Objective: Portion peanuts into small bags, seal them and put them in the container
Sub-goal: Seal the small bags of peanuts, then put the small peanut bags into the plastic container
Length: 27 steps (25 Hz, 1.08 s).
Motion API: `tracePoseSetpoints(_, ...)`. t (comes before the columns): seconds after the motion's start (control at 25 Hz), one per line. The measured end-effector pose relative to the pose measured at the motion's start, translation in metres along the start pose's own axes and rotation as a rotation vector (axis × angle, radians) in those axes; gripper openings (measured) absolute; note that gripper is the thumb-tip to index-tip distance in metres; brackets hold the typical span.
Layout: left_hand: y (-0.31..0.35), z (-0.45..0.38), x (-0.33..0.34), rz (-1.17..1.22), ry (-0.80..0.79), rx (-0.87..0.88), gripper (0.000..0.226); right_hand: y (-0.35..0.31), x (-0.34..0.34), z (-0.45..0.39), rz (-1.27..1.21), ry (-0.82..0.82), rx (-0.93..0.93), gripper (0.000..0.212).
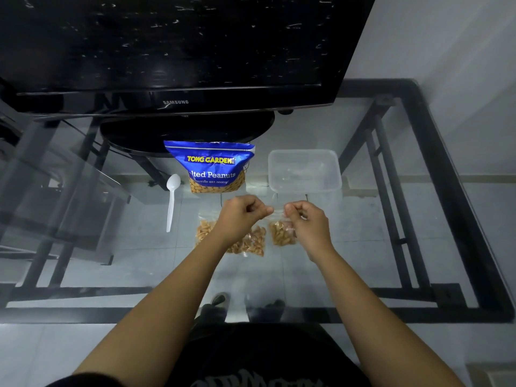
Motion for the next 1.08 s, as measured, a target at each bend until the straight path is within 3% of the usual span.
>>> tracePoseSetpoints(0.12, -0.023, 0.013, 0.024, 0.288, -0.215, -0.226, 0.025, 0.018, 0.002, -0.002, -0.24, -0.042, 0.236, 0.011)
tracePoseSetpoints(0.24, -0.033, 0.024, 0.044, 0.328, -0.188, -0.298, 0.031, 0.036, 0.002, -0.01, -0.211, -0.008, 0.294, 0.011)
tracePoseSetpoints(0.32, -0.034, 0.024, 0.049, 0.254, -0.063, -0.293, 0.028, 0.044, -0.004, -0.016, 0.078, 0.031, 0.18, 0.012)
tracePoseSetpoints(0.4, -0.034, 0.021, 0.054, 0.003, 0.044, -0.211, 0.021, 0.042, -0.006, -0.018, 0.346, 0.04, 0.051, 0.016)
tracePoseSetpoints(0.48, -0.029, 0.022, 0.059, -0.294, 0.115, -0.104, 0.015, 0.039, -0.005, -0.018, 0.502, 0.029, -0.036, 0.018)
tracePoseSetpoints(0.6, -0.021, 0.024, 0.066, -0.534, 0.131, -0.012, 0.02, 0.035, -0.002, -0.019, 0.658, -0.006, -0.104, 0.028)
tracePoseSetpoints(0.68, -0.013, 0.022, 0.059, -0.534, 0.181, 0.021, 0.026, 0.027, -0.008, -0.021, 0.644, 0.02, -0.174, 0.028)
tracePoseSetpoints(0.84, 0.012, -0.009, 0.028, -0.297, 0.366, -0.02, 0.031, -0.006, -0.052, -0.038, 0.471, 0.311, -0.394, 0.021)
tracePoseSetpoints(0.92, 0.022, -0.036, 0.022, -0.215, 0.362, -0.092, 0.036, -0.007, -0.073, -0.062, 0.413, 0.371, -0.288, 0.035)
tracePoseSetpoints(1.0, 0.025, -0.058, 0.023, -0.195, 0.311, -0.19, 0.041, 0.008, -0.08, -0.085, 0.377, 0.229, -0.057, 0.051)
tracePoseSetpoints(1.08, 0.026, -0.067, 0.03, -0.193, 0.241, -0.256, 0.032, 0.026, -0.075, -0.097, 0.384, 0.029, 0.064, 0.055)
Point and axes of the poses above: each hand's wrist, its own z-axis away from the middle knuckle, its own x-axis out of the palm, y = z × x, the point moved 5 cm from there along -z, towards the middle knuckle, and after that the axes turned 6 degrees about -x, right-handed, at the moved point
